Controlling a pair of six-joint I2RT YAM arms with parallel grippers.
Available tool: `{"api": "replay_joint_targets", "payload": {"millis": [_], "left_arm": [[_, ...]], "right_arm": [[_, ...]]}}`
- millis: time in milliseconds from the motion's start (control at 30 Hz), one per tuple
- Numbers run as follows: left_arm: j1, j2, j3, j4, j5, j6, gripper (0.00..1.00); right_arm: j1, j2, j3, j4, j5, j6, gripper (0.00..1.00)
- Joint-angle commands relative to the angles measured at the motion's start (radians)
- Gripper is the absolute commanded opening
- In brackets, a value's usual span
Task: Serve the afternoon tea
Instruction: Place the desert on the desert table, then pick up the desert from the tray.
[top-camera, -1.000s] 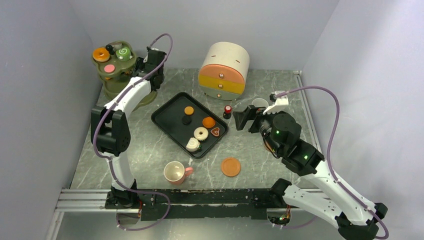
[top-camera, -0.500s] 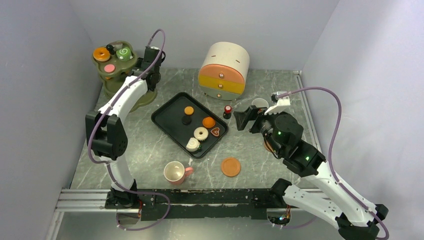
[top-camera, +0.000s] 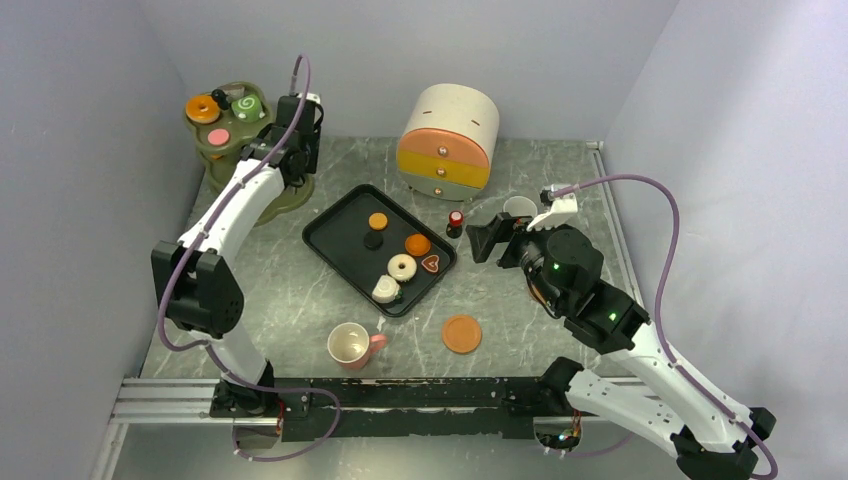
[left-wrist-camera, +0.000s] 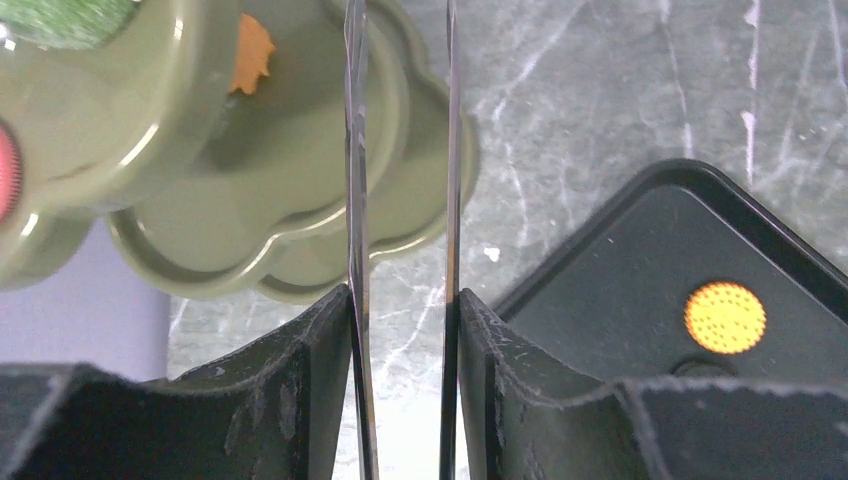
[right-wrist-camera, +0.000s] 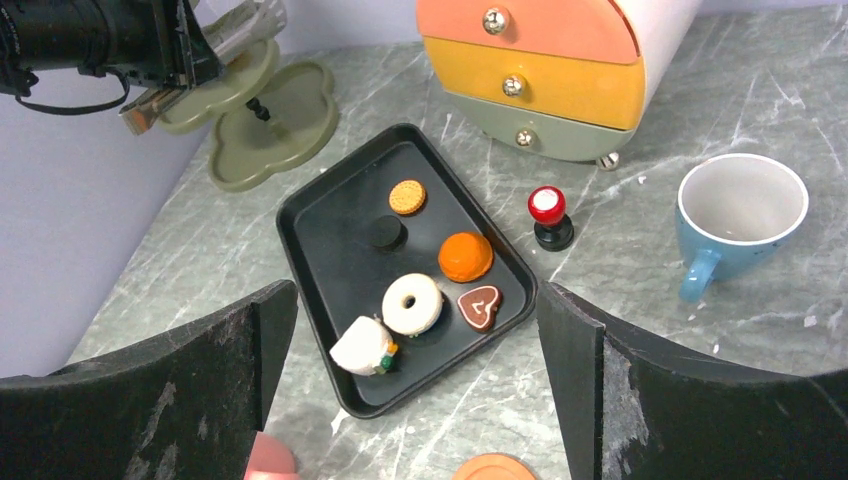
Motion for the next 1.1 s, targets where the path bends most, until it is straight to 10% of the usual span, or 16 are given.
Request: {"api": "replay_joint_targets", "payload": {"millis": [0, 567, 1067], "left_arm": [[-0.016, -0.064, -0.026, -0.025, 0.118, -0.049, 0.45], [-0.133, -0.255, -0.212, -0.131, 0.403, -0.079, 0.45], [-0.284, -0.308, -0.423, -0.134, 0.336, -0.179, 0.46]], "right_arm": [[-0.004, -0.01, -0.012, 0.008, -0.005, 0.011, 0.94], [-0.005, 0.016, -0.004, -0.013, -0.002, 0.052, 0.92], [-0.004, 0.035, 0.008, -0.007, -0.014, 0.043, 0.92]]}}
